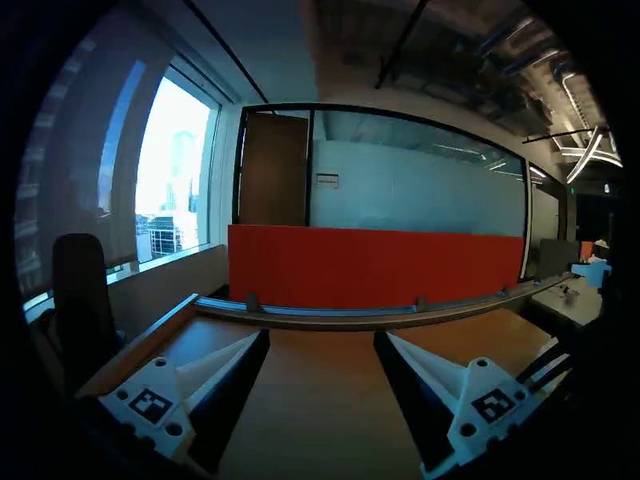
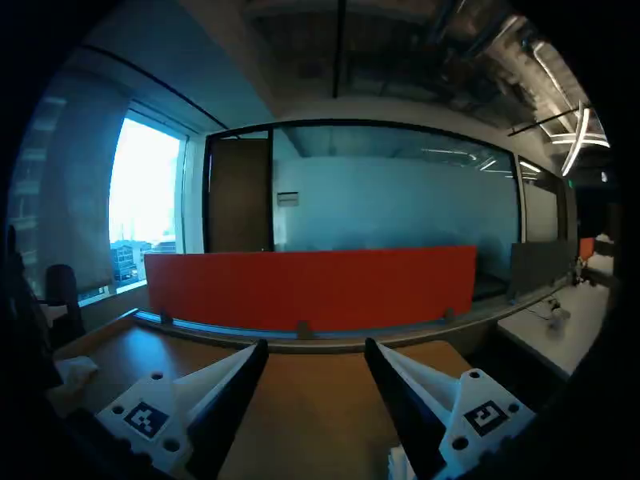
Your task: Fold towel
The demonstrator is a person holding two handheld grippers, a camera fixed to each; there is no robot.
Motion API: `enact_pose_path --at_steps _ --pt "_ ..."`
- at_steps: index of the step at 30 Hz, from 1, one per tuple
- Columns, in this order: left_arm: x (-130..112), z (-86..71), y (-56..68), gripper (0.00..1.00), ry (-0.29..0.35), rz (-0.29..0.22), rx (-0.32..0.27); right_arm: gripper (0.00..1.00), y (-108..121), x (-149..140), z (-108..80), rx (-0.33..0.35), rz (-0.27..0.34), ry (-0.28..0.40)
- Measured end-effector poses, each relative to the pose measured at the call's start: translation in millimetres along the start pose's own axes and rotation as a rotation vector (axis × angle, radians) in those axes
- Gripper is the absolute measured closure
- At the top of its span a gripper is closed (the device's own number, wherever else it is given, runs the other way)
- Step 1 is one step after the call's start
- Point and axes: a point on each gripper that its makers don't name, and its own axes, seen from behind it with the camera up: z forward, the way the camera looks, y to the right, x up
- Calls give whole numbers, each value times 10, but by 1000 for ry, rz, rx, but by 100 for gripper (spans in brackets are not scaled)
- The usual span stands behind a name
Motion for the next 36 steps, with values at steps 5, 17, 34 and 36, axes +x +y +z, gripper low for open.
enact_pose_path --at_steps 5,17,34,36 --pt "16 11 0 3 8 27 0 6 -76 13 24 1 -10 -8" --pt "-26 37 77 3 33 53 1 6 -157 120 30 -32 -14 -21" --pt "-639 21 -70 4 93 63 28 6 -418 -9 98 -1 23 17" --pt "-762 23 -89 3 93 61 29 6 -441 -71 120 2 23 19"
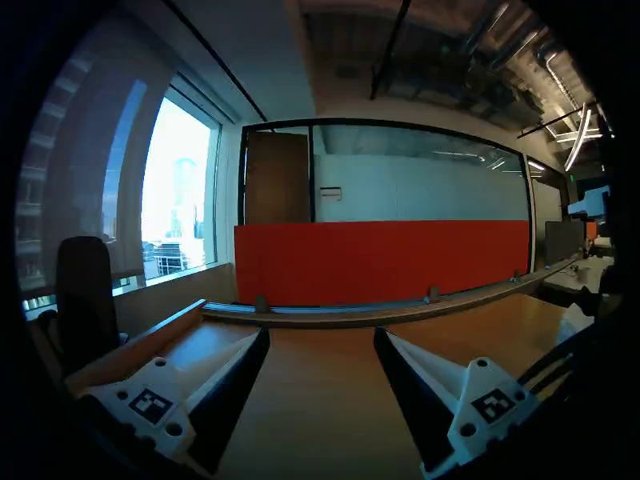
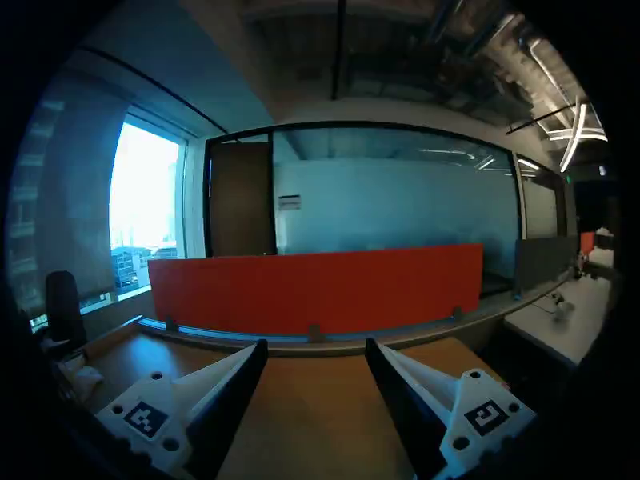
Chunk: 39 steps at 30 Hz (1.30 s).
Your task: Fold towel
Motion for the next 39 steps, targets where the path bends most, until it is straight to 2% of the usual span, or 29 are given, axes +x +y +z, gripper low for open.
enact_pose_path --at_steps 9,20,29,39 --pt "-548 0 -23 4 -1 -7 -4 6 -100 -309 55 16 -13 -5" --pt "-1013 38 -32 3 9 -20 -9 6 -101 -653 141 12 -34 -15" --pt "-1178 54 -28 3 12 -30 -9 6 -143 -818 162 22 -41 -35" --pt "-1209 52 -38 3 5 -16 -10 6 -126 -859 172 19 -43 -42"
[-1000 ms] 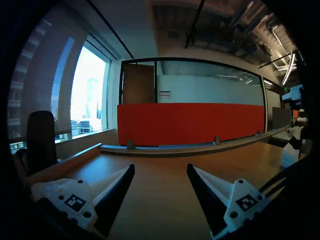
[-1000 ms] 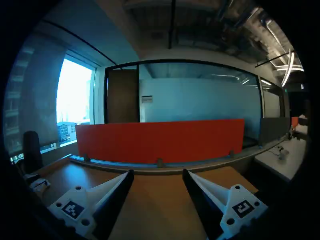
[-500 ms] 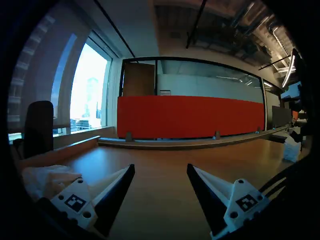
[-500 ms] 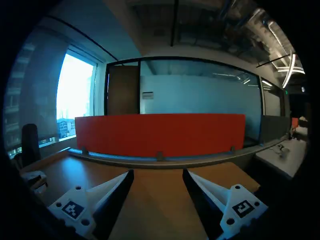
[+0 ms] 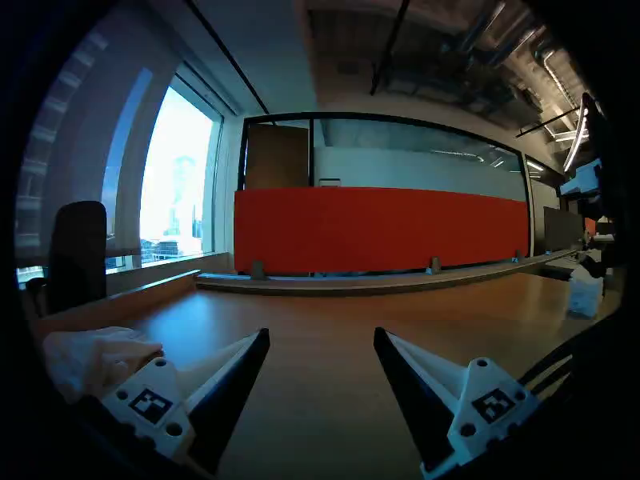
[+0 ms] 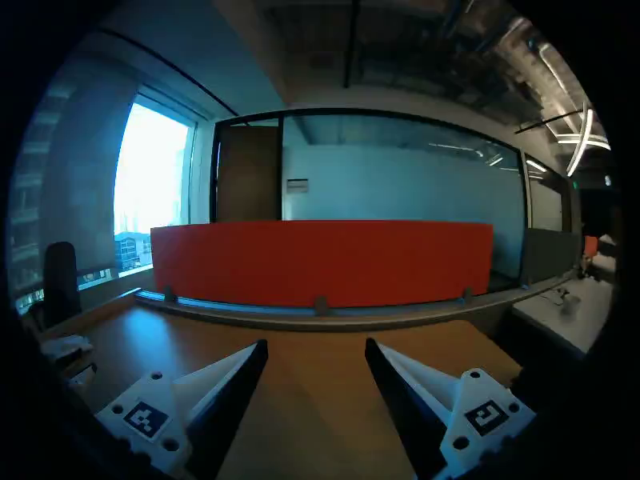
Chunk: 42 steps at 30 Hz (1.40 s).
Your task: Fold towel
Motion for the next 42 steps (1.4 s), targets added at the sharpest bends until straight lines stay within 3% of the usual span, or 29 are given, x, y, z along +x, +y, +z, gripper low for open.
enact_pose_path --at_steps 32,42 --pt "-42 5 11 3 -3 3 -2 6 123 -10 -15 6 14 5" --pt "-80 14 15 3 -1 3 -2 6 200 70 -20 -1 -1 37"
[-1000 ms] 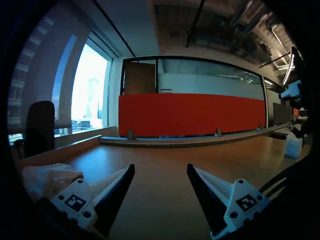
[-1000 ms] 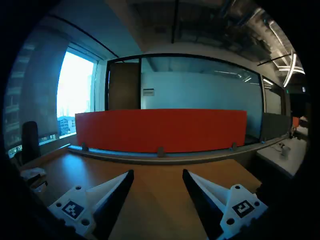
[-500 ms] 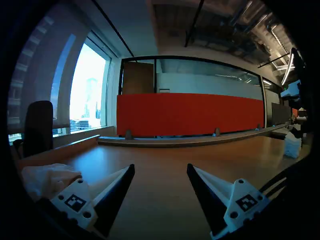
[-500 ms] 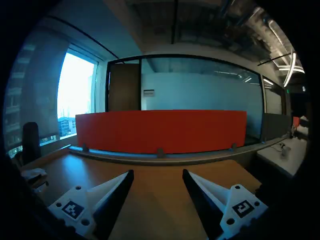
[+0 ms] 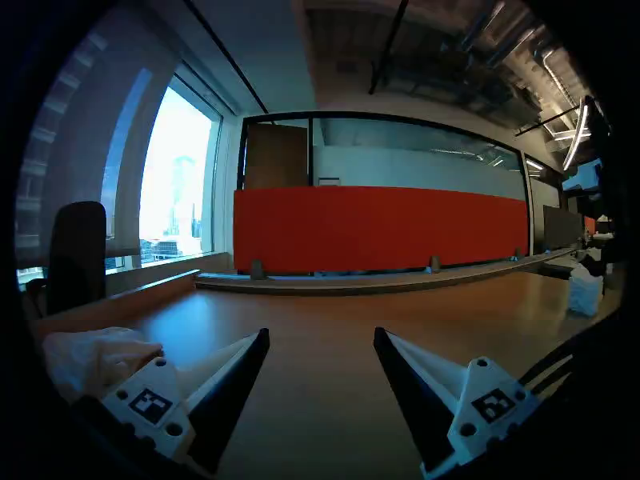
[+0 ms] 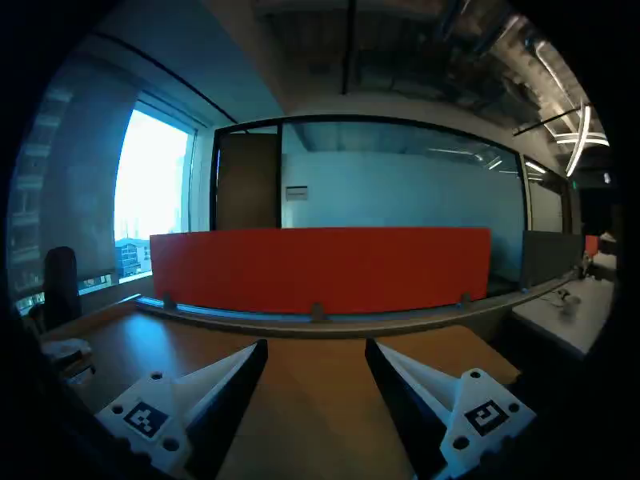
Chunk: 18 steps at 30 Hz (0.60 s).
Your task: Fold towel
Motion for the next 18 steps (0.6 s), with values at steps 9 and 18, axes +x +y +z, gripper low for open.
enact_pose_path --at_steps 9,18 --pt "-30 15 -5 3 1 0 0 6 205 30 -20 -43 -13 60" --pt "-59 23 -12 3 2 0 0 6 432 -287 -61 -86 4 84"
